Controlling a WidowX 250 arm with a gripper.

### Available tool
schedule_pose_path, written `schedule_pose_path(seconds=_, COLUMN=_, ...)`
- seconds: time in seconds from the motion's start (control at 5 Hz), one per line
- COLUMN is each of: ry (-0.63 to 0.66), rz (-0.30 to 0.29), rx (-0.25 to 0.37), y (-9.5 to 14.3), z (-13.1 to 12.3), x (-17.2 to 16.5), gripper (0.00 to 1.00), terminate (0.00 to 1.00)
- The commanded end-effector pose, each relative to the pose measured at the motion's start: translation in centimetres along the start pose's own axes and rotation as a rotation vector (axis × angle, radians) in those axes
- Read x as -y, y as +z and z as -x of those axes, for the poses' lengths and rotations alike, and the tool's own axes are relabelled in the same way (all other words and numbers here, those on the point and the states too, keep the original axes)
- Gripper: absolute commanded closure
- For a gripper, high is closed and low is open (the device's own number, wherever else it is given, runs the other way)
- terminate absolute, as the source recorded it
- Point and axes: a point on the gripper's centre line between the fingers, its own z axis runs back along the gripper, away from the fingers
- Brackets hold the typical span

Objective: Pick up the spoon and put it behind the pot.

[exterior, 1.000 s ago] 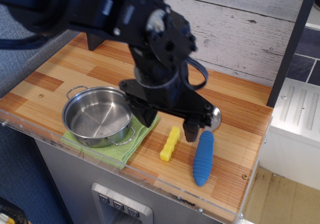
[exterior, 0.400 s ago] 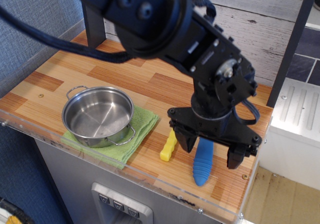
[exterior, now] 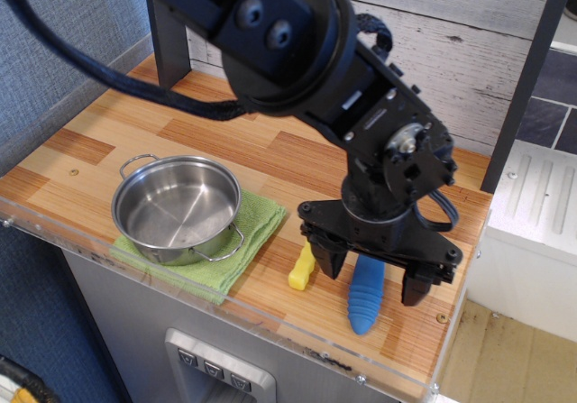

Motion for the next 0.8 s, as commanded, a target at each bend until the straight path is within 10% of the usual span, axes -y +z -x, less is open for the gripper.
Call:
schedule_pose_path(seconds=0.0, ry=0.061, rz=-0.002, rx=0.021, y=-0.7, z=-1.4, x=0.3, gripper=0.0, terminate=0.0)
schedule_pose_path(seconds=0.2, ry=0.102, rz=-0.002, rx=0.027, y=-1.3, z=-1.5, x=0.9, gripper=0.0, terminate=0.0)
schedule_pose_path(seconds=0.4, ry=0.101, rz=-0.022, rx=0.031, y=-1.7, z=-1.1, x=1.3, gripper=1.0, terminate=0.0)
schedule_pose_path(seconds=0.6, ry=0.098, rz=-0.037, rx=0.013, y=-2.3, z=-0.6, x=1.5, gripper=1.0, terminate=0.0)
